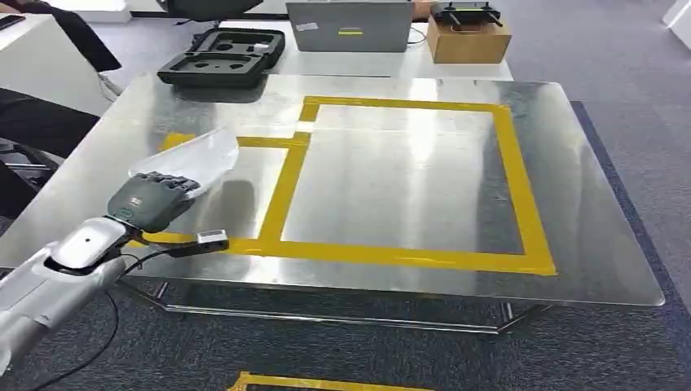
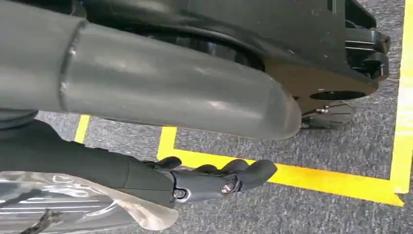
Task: Take the parts from the cabinet and place them on the table.
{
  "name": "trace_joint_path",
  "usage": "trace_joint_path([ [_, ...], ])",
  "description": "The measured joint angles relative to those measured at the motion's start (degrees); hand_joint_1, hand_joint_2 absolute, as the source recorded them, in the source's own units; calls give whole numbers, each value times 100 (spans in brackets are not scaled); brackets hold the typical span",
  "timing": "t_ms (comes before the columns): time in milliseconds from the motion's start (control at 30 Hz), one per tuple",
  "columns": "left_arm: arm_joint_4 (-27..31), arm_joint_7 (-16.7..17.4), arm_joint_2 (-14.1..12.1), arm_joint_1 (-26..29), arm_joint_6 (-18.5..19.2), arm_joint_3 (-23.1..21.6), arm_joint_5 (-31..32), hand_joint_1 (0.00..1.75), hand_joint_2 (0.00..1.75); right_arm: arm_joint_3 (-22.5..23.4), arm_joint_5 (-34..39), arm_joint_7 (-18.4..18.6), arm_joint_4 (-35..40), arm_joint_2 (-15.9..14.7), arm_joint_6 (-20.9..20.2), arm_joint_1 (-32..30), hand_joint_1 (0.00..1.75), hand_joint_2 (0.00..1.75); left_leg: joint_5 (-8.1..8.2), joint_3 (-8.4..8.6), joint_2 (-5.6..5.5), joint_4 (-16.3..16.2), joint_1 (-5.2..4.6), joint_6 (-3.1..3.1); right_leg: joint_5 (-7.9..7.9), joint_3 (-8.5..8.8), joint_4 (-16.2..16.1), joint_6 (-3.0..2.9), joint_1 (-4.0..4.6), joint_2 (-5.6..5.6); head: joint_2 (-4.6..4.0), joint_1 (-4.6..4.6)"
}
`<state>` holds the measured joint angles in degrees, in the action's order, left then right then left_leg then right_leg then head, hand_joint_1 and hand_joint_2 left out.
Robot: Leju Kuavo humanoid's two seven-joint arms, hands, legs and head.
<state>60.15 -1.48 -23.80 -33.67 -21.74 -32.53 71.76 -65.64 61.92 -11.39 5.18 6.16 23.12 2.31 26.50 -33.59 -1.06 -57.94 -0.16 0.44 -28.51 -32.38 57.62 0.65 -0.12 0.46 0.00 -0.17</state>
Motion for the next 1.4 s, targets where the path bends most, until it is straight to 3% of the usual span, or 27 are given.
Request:
trace_joint_path([
  [133,-199,166,22,-162,596,-244,98,175,175,0,2,30,63,-24,20,-8,0,0,0,-1,0,0,0,0,0,-1,0,0,0,-1,0,-2],
  [467,-242,210,-11,-254,631,-461,39,175,175,0,2,63,118,-55,22,-19,0,0,1,-3,0,0,-1,0,0,0,0,0,0,0,0,-2],
  [500,-242,210,-32,-253,603,-470,15,0,175,0,2,70,120,-55,22,-19,0,0,1,-2,0,0,-1,0,0,0,0,0,0,0,0,0],
  [733,-212,192,-98,-191,318,-507,-153,0,175,0,-7,94,120,-55,4,-19,0,0,0,-2,-1,0,-1,0,0,1,1,0,0,-2,0,0],
  [1133,-168,183,-127,-127,288,-502,-206,0,175,0,-9,94,120,-55,-7,-18,0,0,0,-2,-1,0,-1,0,0,2,0,0,0,-3,0,-2],
  [1167,-168,181,-129,-126,288,-502,-206,0,0,0,-9,94,120,-55,-9,-18,0,0,0,-2,-1,0,-1,0,0,2,0,0,0,-2,0,0],
  [1400,84,-125,-192,41,49,-362,-610,0,0,-2,-22,107,120,-55,-33,-18,0,0,0,-2,-1,0,-1,0,0,2,0,0,0,-2,0,0],
])
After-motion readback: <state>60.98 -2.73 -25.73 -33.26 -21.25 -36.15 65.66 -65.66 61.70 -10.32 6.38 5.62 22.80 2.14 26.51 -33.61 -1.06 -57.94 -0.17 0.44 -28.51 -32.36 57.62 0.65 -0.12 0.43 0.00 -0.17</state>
